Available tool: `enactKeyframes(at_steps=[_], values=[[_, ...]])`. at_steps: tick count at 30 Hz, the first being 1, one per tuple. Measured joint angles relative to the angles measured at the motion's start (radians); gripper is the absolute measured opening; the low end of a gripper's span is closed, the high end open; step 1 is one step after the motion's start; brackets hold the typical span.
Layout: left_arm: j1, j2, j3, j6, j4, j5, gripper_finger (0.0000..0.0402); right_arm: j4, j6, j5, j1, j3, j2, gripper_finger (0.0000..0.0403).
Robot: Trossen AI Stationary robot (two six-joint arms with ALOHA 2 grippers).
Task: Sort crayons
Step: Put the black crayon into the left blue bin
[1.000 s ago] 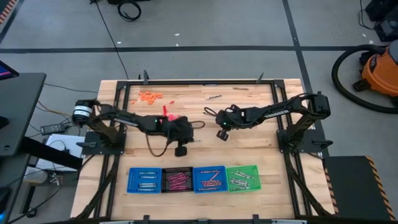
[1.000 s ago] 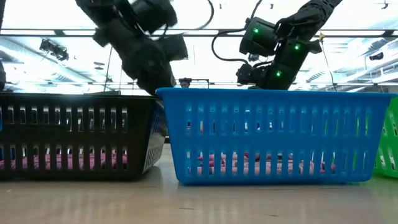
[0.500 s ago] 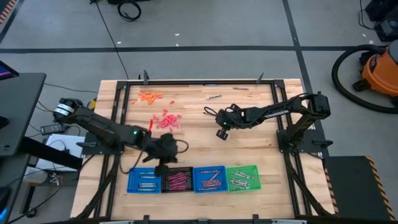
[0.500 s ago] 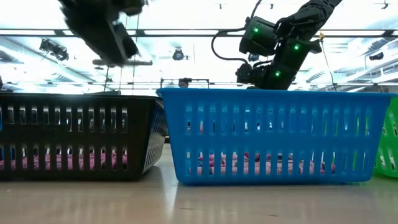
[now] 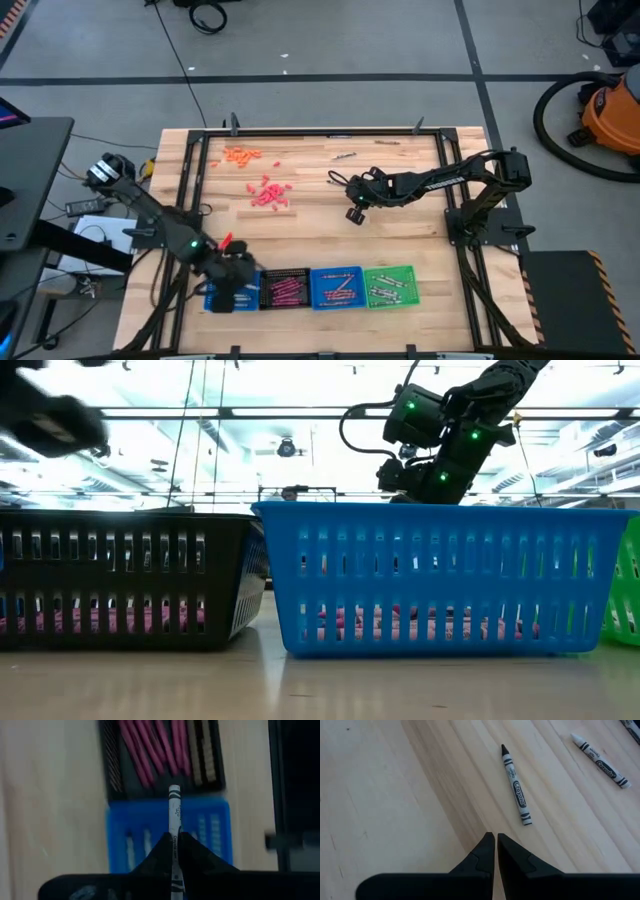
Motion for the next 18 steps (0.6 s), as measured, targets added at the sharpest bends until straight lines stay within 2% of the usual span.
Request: enactKeyframes(at_steps=[4, 8, 13, 18], values=[[-0.071, 0.000, 0.000, -0.045, -0.060, 0.000, 0.0016, 0.002, 0.000, 0.000, 0.000, 0.000, 0.000, 0.0028], [-0.115, 0.000, -0.049, -0.089, -0.028, -0.023, 0.0028, 0.002, 0.000, -0.001, 0.000, 0.000, 0.000, 0.0028], [-0.135, 0.000, -0.108, -0.132, 0.006, -0.016, 0.0087, 0.002, -0.002, -0.001, 0.000, 0.000, 0.000, 0.0028], [-0.099, 0.000, -0.072, -0.087, -0.003, -0.013, 0.0146, 0.002, -0.003, -0.004, 0.000, 0.000, 0.000, 0.0028]])
